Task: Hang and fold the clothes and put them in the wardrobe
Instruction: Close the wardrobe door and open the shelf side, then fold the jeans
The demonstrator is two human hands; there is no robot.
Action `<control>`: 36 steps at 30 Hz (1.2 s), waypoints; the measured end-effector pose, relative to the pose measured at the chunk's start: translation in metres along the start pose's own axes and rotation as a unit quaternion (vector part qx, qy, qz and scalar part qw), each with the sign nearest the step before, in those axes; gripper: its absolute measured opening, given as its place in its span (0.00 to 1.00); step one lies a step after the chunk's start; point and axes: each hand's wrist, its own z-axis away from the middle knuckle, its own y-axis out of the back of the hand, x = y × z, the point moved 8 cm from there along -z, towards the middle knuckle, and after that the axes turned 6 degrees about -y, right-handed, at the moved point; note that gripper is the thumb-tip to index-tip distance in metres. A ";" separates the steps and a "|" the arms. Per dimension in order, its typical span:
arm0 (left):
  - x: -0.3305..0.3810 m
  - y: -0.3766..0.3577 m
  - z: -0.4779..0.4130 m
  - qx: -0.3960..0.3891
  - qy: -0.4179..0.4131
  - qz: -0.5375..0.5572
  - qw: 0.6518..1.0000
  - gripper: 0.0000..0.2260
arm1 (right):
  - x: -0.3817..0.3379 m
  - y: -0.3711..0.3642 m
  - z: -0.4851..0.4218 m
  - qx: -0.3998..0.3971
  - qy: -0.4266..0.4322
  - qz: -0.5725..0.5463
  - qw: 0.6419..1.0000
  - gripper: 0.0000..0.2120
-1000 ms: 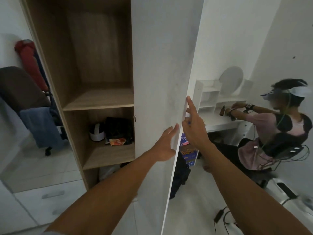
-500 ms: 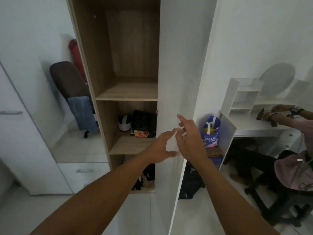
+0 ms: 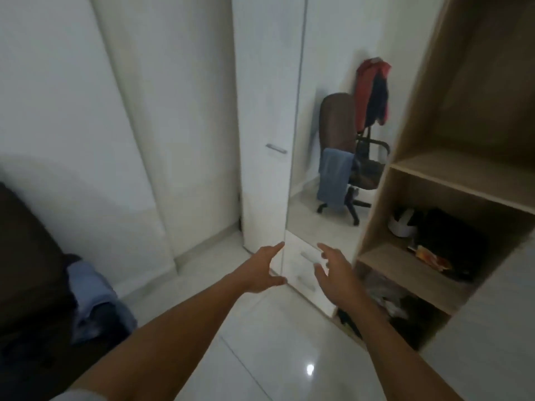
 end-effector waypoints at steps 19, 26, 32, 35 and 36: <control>-0.392 0.188 0.373 0.235 0.311 0.113 0.914 0.34 | -0.330 -0.448 0.011 -0.312 0.223 0.105 0.917 0.26; -0.458 0.195 0.422 0.250 0.421 0.147 0.860 0.46 | -0.388 -0.544 -0.018 -0.383 0.253 0.125 0.880 0.26; -0.524 0.189 0.404 0.266 0.485 0.192 0.811 0.44 | -0.424 -0.642 -0.062 -0.410 0.361 0.087 0.833 0.25; -0.557 0.183 0.382 0.293 0.518 0.226 0.771 0.41 | -0.428 -0.689 -0.092 -0.466 0.348 0.136 0.802 0.25; -0.565 0.180 0.375 0.302 0.531 0.242 0.754 0.40 | -0.425 -0.705 -0.104 -0.483 0.343 0.147 0.792 0.25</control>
